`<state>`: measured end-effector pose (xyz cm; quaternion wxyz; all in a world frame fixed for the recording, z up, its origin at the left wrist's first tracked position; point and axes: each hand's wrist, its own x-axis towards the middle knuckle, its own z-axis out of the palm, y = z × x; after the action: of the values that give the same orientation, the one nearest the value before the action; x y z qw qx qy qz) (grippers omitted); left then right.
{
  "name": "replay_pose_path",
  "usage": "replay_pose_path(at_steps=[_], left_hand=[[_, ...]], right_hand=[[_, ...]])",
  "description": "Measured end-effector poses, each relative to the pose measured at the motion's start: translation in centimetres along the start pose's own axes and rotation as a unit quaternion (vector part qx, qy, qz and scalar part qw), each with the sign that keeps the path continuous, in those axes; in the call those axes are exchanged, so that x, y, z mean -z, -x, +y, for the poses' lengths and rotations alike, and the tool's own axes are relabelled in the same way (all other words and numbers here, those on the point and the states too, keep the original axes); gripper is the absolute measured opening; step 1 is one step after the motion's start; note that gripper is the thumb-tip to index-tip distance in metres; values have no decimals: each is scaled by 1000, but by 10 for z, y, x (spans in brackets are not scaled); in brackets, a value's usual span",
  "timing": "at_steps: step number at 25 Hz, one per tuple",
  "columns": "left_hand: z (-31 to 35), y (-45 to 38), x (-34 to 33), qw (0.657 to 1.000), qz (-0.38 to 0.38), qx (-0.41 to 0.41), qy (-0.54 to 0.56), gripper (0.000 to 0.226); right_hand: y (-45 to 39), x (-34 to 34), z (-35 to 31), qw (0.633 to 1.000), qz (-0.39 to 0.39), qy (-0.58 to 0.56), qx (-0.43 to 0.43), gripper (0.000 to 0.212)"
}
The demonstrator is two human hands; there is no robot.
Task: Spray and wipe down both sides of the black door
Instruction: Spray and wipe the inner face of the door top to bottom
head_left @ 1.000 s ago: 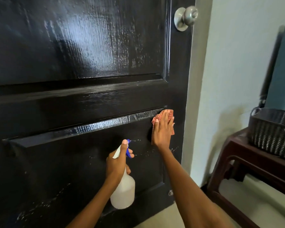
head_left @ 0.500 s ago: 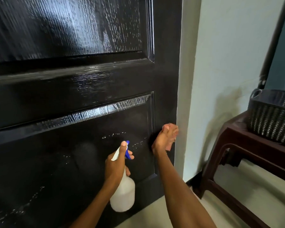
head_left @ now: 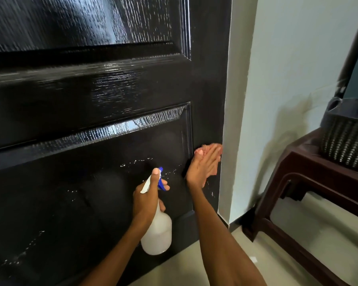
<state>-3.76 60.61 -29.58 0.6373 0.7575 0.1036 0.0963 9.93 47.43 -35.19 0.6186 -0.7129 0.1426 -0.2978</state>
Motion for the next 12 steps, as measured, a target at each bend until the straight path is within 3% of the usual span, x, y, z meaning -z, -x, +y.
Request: replay_pose_path(at_steps=[3, 6, 12], left_hand=[[-6, 4, 1, 1000, 7, 6, -8, 66], [-6, 7, 6, 999, 19, 13, -22, 64], [10, 13, 32, 999, 47, -8, -28, 55]], right_hand=[[9, 9, 31, 986, -5, -55, -155, 66], [13, 14, 17, 975, -7, -51, -216, 62], [16, 1, -78, 997, -23, -77, -16, 54]])
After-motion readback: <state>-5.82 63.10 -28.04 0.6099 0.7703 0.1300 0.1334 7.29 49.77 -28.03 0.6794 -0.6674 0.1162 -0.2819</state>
